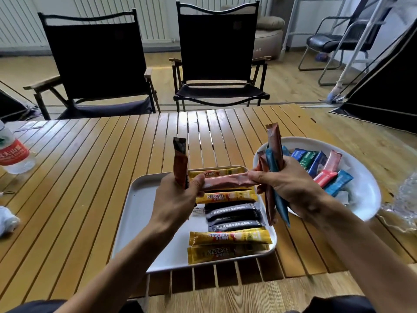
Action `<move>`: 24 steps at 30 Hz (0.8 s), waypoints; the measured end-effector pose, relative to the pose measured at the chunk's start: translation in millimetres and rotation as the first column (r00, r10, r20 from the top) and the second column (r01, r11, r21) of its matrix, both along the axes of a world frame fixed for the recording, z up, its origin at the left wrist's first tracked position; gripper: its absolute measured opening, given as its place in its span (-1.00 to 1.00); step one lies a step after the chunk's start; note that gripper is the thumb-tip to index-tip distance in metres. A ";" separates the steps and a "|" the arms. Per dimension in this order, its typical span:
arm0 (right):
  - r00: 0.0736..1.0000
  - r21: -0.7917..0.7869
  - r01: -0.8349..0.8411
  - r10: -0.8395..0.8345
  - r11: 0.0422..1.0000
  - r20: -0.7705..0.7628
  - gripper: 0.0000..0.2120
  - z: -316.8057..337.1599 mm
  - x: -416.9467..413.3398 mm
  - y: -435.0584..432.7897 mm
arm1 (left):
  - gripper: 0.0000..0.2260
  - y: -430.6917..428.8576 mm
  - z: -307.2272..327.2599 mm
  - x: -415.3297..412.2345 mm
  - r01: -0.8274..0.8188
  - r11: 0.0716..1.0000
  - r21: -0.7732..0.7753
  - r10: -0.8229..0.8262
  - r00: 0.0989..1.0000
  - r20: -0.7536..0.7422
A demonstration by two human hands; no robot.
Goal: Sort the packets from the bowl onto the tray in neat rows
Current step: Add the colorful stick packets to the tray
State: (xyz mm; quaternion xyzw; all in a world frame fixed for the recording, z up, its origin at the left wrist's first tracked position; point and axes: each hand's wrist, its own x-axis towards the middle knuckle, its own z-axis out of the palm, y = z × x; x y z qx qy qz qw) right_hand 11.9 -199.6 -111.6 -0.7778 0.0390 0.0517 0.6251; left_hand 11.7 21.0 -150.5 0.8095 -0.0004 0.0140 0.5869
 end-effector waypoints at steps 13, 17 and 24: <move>0.968 0.058 0.247 -0.243 0.967 -0.066 -0.92 1.7 8.3 -20.3 | -0.76 -6.4 1.7 63.0 -0.070 0.980 0.185 0.087 0.992 -0.088; 0.971 0.063 0.233 -0.229 0.970 -0.065 -0.93 0.8 8.1 -22.6 | -0.79 -15.7 -10.8 67.2 -0.057 0.948 0.313 0.081 0.995 -0.063; 0.982 0.082 0.182 -0.177 0.980 -0.069 -0.88 1.2 6.0 -21.4 | -0.76 -8.0 -21.8 69.8 -0.152 0.720 0.678 0.037 0.983 0.181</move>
